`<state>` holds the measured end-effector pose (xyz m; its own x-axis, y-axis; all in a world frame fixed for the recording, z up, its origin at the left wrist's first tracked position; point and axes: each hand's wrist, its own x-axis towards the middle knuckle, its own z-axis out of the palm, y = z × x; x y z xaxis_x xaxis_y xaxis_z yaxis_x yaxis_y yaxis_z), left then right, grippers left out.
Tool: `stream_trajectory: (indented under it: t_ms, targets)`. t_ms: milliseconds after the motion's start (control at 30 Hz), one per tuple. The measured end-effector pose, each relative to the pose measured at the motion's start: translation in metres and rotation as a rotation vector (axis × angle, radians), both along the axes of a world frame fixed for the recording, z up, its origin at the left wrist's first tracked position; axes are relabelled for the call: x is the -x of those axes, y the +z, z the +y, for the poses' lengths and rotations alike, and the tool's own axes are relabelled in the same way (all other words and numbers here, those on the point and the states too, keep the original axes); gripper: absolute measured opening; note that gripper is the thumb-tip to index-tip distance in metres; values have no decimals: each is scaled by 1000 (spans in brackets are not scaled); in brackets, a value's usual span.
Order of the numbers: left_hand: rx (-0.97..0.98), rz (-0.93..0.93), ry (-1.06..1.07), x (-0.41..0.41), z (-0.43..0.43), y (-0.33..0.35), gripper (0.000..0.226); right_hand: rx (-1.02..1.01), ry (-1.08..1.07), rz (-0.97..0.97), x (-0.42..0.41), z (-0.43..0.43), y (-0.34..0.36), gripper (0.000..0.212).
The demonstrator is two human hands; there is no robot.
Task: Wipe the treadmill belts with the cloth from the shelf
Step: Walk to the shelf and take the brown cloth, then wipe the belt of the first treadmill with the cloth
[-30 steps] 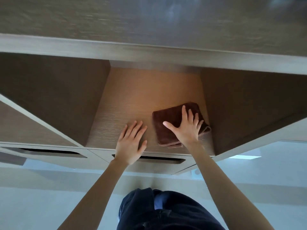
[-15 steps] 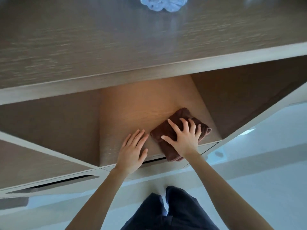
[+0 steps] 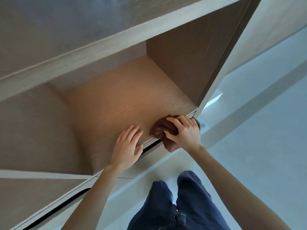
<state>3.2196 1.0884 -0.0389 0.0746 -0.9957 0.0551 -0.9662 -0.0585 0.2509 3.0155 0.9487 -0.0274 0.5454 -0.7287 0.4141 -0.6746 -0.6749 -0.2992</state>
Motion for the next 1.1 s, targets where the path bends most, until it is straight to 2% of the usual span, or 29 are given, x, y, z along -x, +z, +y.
stream_trajectory:
  t_ms: [100,200,433,600,700,867,1100]
  targets:
    - [-21,1,-115,16,-18,8,52,-86,-125,-13,53,15,8,49]
    - [-29,31,-239,46,-41,17,53,-247,-335,-107,107,34,17,55]
    - [-28,21,-634,173,-87,22,49,-384,-700,-164,227,94,16,52]
    - [-25,-8,-844,284,-104,18,42,-413,-890,-137,311,136,8,46]
    - [-45,-14,-950,349,-105,18,45,-445,-1005,-206,362,159,7,40]
    - [-30,-4,-1106,454,-108,15,46,-463,-1125,-355,446,190,9,44]
    - [-18,-12,-1260,580,-108,20,46,-412,-1270,-377,542,220,26,20]
